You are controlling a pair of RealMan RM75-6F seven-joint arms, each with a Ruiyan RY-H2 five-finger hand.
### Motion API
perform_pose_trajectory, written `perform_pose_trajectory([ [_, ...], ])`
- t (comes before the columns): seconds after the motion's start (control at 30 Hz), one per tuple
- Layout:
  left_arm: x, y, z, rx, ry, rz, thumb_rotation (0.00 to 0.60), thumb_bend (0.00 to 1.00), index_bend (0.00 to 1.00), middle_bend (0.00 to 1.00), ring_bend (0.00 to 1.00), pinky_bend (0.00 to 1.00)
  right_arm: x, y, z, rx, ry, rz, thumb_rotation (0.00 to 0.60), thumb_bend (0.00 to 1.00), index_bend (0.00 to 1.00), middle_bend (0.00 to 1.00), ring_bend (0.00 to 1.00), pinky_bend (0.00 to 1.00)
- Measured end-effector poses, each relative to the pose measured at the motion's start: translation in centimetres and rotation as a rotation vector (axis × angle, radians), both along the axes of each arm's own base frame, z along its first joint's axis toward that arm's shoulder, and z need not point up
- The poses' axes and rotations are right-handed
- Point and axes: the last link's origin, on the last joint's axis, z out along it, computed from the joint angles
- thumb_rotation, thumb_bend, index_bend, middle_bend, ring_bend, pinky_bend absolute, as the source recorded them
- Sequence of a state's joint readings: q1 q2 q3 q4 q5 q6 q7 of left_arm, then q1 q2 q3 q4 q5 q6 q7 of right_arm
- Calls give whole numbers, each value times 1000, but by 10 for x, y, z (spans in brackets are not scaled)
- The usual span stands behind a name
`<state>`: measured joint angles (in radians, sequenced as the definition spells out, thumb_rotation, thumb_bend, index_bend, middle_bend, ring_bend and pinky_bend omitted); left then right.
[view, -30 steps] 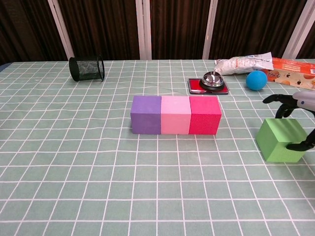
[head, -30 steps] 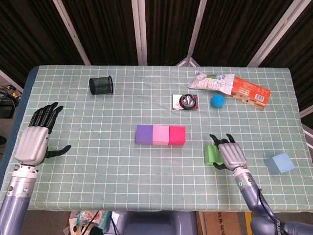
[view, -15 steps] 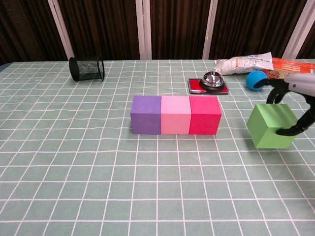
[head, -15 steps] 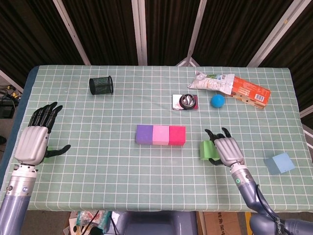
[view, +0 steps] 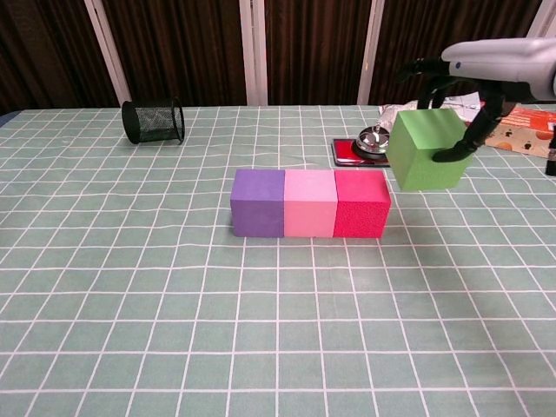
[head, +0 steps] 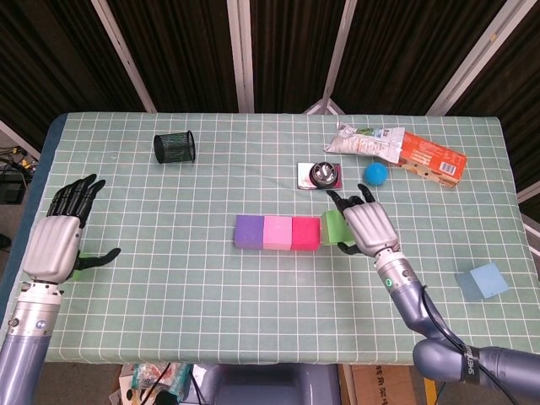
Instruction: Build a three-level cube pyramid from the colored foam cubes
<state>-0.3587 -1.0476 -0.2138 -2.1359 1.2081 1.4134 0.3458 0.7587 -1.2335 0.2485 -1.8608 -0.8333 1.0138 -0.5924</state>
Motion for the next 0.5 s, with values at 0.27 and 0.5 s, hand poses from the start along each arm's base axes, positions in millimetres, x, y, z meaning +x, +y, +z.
perform_pose_trajectory([
  [0.27,1,0,2,-9,-17,3,600,109,0,0,0,0,24,-3,-17,51,-2,-13,600,253,91,355,258,61],
  [0.5,-1,1,3,-22,-28,8,600,109,0,0,0,0,48,-11,-31,58,-39,-63,600,253,91,355,259,61],
])
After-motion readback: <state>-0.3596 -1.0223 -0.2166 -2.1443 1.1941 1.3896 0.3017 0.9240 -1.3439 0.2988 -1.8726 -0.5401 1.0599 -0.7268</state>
